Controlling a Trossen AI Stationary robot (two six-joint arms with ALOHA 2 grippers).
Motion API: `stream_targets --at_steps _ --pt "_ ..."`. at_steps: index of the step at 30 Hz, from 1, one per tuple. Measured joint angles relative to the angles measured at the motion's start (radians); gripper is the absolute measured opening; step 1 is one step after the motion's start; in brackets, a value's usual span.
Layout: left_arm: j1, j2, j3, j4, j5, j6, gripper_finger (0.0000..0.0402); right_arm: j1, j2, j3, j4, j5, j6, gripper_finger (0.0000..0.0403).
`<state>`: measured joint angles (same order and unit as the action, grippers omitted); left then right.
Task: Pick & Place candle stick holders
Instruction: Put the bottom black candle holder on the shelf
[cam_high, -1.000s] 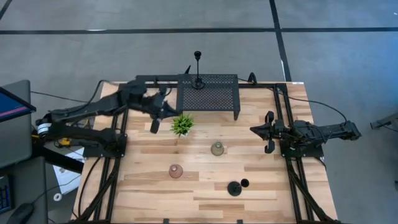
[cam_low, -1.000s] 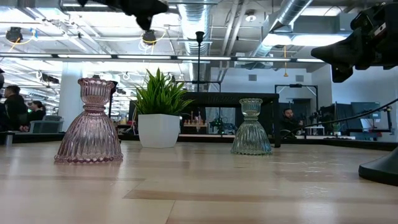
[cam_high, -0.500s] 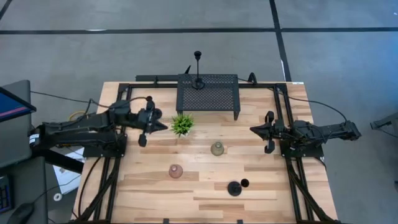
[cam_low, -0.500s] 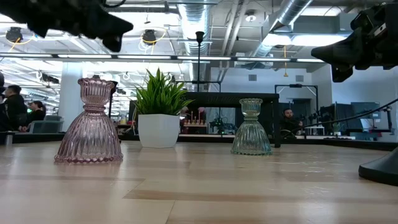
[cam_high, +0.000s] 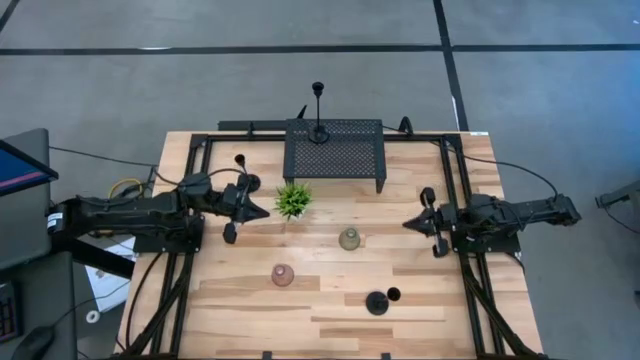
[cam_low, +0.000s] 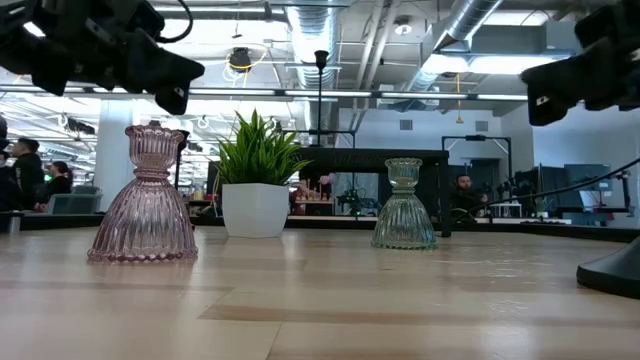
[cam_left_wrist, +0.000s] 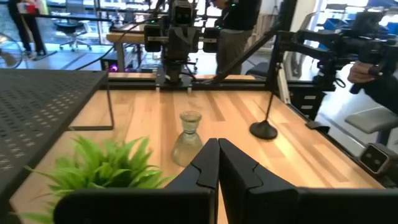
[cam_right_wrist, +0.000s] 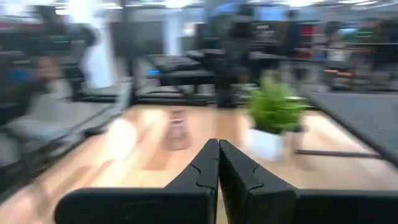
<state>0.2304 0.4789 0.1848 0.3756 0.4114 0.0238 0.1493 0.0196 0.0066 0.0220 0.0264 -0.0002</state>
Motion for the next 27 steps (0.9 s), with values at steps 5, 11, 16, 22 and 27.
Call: stream_targets --at_steps 5,11,16,22,27 --pt "-0.033 0.000 -0.014 0.029 0.001 0.000 0.0003 0.009 0.000 0.000 0.012 -0.165 0.000 0.0000" --pt "-0.041 0.000 -0.014 0.085 0.001 0.000 0.0006 0.034 0.011 0.000 0.014 -0.182 0.035 0.0000" --pt "-0.041 0.000 -0.014 0.098 0.001 -0.006 0.0006 0.075 0.081 0.000 0.014 -0.183 0.077 0.0000" --pt "-0.041 0.000 -0.014 0.106 0.001 -0.006 0.0005 0.135 0.217 0.000 0.080 -0.132 0.147 0.0000" --pt "-0.041 0.000 -0.014 0.119 0.001 -0.006 0.0005 0.186 0.323 0.000 0.167 -0.130 0.159 0.0035"
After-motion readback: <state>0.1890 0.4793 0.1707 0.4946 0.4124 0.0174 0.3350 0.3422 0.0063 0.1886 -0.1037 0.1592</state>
